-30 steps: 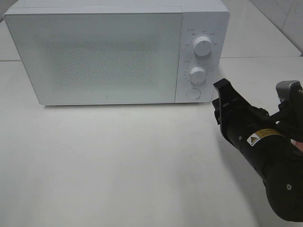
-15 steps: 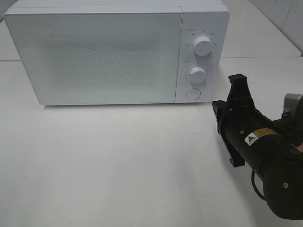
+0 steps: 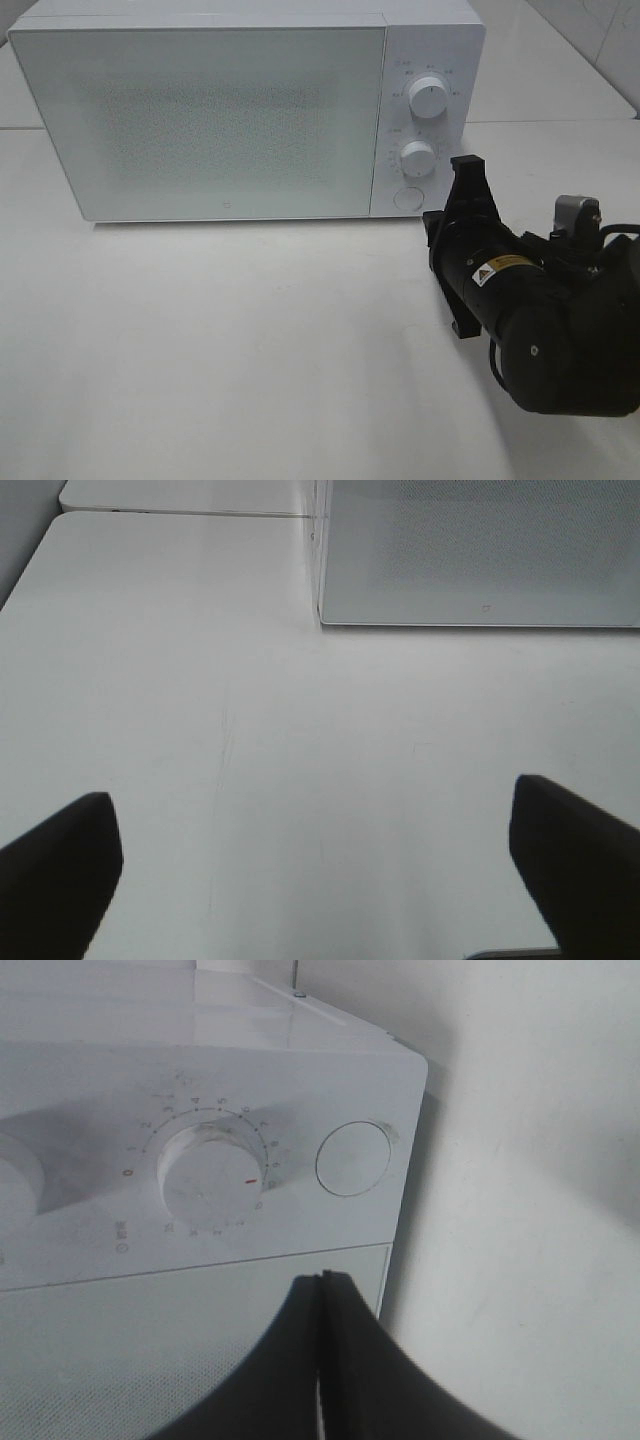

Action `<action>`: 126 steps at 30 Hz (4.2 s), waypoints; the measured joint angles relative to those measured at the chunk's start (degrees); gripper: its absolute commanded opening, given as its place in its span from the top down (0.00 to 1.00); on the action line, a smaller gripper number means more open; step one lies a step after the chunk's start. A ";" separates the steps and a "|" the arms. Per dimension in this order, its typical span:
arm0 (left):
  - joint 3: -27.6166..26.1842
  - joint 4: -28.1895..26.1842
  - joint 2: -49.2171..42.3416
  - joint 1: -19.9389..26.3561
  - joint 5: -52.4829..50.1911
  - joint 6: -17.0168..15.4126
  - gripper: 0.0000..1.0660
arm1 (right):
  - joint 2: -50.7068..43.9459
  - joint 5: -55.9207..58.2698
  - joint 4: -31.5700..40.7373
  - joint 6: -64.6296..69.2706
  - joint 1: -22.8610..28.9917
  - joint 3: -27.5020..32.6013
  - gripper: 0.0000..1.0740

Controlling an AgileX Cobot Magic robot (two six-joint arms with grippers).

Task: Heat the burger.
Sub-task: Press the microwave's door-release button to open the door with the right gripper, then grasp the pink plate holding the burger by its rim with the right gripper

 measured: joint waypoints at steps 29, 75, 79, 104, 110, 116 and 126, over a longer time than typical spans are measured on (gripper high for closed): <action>0.00 0.00 0.00 0.00 0.00 0.00 0.08 | 12.43 10.66 -3.61 -0.69 -10.31 -18.68 1.00; 0.00 0.00 0.00 0.00 0.00 0.00 0.08 | 14.38 14.78 2.06 -5.50 -10.66 -24.81 1.00; 0.00 0.00 0.00 0.00 0.00 0.00 0.08 | 12.61 15.01 -0.23 -5.50 -10.77 -22.17 1.00; 0.00 0.00 0.00 0.00 0.00 0.00 0.08 | -5.16 29.56 -6.70 -21.60 -10.83 -7.56 0.99; 0.00 0.00 0.00 0.00 0.00 0.00 0.08 | -9.91 37.93 -7.10 -34.78 -10.83 -6.82 0.98; 0.00 0.00 0.00 0.00 0.00 0.00 0.08 | -12.43 45.38 -7.16 -47.27 -10.89 -6.76 0.97; 0.00 0.00 0.00 0.00 0.00 0.00 0.08 | -15.93 60.91 -8.88 -70.47 -10.89 -6.76 0.97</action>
